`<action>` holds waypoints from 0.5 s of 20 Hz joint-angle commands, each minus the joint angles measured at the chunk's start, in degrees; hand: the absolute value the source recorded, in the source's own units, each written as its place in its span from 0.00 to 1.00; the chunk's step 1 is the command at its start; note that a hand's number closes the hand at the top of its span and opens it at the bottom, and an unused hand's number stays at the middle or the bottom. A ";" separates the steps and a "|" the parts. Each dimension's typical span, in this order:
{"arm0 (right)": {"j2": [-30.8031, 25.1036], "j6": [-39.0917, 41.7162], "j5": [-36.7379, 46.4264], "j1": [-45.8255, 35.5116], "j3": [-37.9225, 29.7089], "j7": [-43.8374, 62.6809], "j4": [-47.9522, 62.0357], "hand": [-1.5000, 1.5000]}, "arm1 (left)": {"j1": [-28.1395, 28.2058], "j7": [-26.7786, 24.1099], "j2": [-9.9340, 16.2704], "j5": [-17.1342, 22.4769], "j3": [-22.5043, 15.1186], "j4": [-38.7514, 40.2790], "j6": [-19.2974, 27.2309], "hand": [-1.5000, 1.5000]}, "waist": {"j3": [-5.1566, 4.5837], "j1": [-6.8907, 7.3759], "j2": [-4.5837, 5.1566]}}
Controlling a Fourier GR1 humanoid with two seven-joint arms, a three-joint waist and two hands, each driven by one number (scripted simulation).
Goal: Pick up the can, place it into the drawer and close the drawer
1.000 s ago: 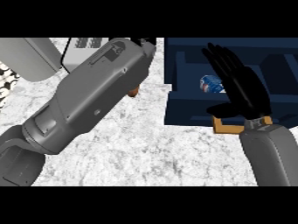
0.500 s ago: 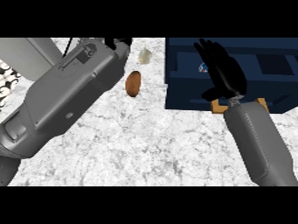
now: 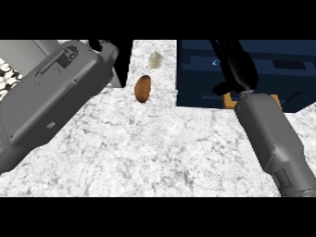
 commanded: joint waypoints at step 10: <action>-2.17 -13.59 0.75 -11.07 -6.14 -0.79 20.23 0.00 | 3.30 4.63 5.19 -2.43 0.36 -7.33 -0.30 0.00 | 1.04 1.58 1.81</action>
